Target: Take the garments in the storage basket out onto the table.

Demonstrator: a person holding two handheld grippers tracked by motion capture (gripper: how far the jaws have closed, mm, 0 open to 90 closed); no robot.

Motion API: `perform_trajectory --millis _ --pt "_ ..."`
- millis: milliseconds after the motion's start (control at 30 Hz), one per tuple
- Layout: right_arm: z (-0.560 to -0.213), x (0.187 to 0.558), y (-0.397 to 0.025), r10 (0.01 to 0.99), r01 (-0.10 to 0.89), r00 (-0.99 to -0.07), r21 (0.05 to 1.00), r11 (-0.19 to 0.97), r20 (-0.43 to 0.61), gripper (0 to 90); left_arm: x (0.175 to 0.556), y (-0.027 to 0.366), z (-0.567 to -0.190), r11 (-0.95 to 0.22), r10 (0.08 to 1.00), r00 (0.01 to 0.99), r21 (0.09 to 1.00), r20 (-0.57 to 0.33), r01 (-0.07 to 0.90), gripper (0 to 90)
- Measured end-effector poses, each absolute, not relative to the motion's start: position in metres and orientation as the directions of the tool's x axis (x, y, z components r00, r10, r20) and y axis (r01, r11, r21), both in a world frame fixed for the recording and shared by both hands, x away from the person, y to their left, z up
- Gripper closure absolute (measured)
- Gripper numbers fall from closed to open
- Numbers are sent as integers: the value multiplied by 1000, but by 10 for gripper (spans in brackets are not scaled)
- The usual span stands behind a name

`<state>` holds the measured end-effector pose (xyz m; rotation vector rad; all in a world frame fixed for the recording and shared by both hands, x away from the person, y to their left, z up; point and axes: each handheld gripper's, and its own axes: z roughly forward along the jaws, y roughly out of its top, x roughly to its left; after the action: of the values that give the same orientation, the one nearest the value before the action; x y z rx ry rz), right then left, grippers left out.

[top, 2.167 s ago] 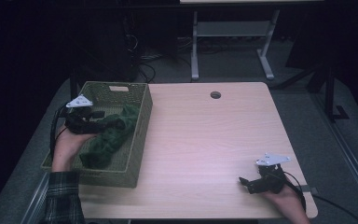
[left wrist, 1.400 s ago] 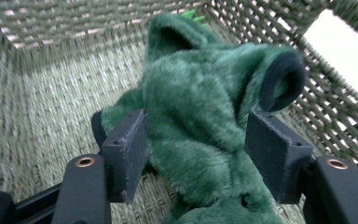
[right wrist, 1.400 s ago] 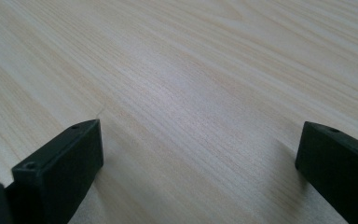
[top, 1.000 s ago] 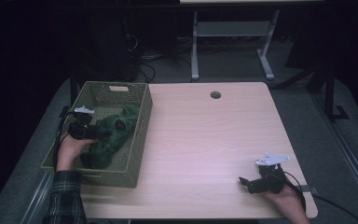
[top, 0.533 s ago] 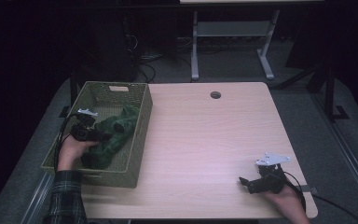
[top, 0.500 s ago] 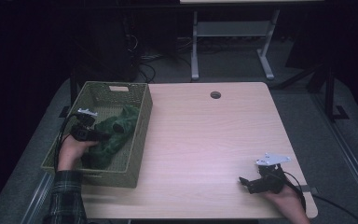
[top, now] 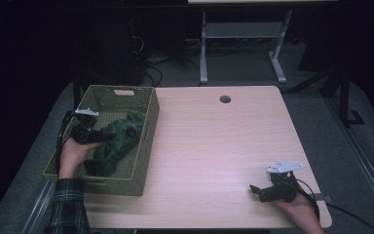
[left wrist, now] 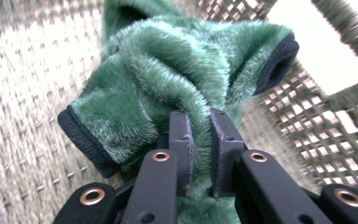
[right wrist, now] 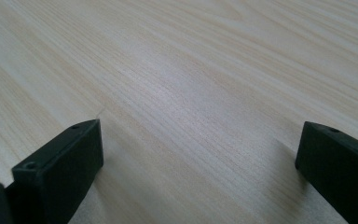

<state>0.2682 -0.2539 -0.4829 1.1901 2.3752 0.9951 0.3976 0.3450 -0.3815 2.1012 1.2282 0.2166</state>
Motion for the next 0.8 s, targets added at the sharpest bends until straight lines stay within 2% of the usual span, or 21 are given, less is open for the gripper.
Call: perform_trajectory --millis 567,800 --pt "-483 268 -254 792 581 -610 700 416 36 5 375 340 -331 -204 798 569 799 -199 565 821" --pt "-483 268 -254 791 581 -610 700 416 36 5 370 337 -323 -184 793 575 822 -200 539 823"
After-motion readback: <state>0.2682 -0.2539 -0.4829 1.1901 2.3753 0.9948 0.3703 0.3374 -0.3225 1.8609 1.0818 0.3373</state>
